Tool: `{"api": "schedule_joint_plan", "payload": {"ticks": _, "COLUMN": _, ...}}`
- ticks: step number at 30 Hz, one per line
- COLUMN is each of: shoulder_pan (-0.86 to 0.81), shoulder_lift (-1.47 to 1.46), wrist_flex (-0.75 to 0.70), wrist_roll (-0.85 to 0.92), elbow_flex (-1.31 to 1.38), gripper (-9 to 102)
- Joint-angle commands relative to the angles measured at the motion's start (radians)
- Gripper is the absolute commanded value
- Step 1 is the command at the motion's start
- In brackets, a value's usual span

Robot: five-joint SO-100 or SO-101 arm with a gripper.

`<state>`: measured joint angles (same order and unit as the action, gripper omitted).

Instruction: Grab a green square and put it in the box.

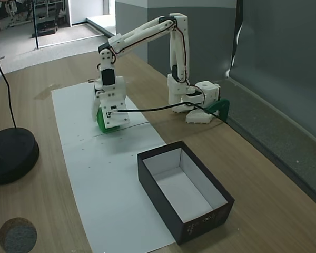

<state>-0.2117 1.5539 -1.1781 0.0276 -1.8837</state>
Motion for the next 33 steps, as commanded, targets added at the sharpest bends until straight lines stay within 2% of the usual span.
{"api": "schedule_joint_plan", "payload": {"ticks": 1, "shoulder_pan": 0.011, "shoulder_lift": 0.032, "wrist_flex": -0.003, "wrist_roll": 0.0, "elbow_flex": 0.069, "gripper": 13}}
{"api": "schedule_joint_plan", "payload": {"ticks": 4, "shoulder_pan": 0.021, "shoulder_lift": 0.064, "wrist_flex": -0.044, "wrist_roll": 0.0, "elbow_flex": 0.143, "gripper": 10}}
{"api": "schedule_joint_plan", "payload": {"ticks": 8, "shoulder_pan": 0.103, "shoulder_lift": 0.144, "wrist_flex": -0.21, "wrist_roll": -0.003, "elbow_flex": 0.351, "gripper": 10}}
{"api": "schedule_joint_plan", "payload": {"ticks": 13, "shoulder_pan": 0.371, "shoulder_lift": 0.224, "wrist_flex": -0.502, "wrist_roll": 0.0, "elbow_flex": 0.73, "gripper": 11}}
{"api": "schedule_joint_plan", "payload": {"ticks": 15, "shoulder_pan": 0.518, "shoulder_lift": 0.225, "wrist_flex": -0.554, "wrist_roll": 0.002, "elbow_flex": 0.831, "gripper": 12}}
{"api": "schedule_joint_plan", "payload": {"ticks": 18, "shoulder_pan": 0.689, "shoulder_lift": 0.229, "wrist_flex": -0.548, "wrist_roll": 0.002, "elbow_flex": 0.834, "gripper": 12}}
{"api": "schedule_joint_plan", "payload": {"ticks": 27, "shoulder_pan": 0.971, "shoulder_lift": 0.221, "wrist_flex": -0.426, "wrist_roll": 0.02, "elbow_flex": 0.813, "gripper": 12}}
{"api": "schedule_joint_plan", "payload": {"ticks": 33, "shoulder_pan": 1.137, "shoulder_lift": 0.209, "wrist_flex": -0.227, "wrist_roll": 0.017, "elbow_flex": 0.591, "gripper": 12}}
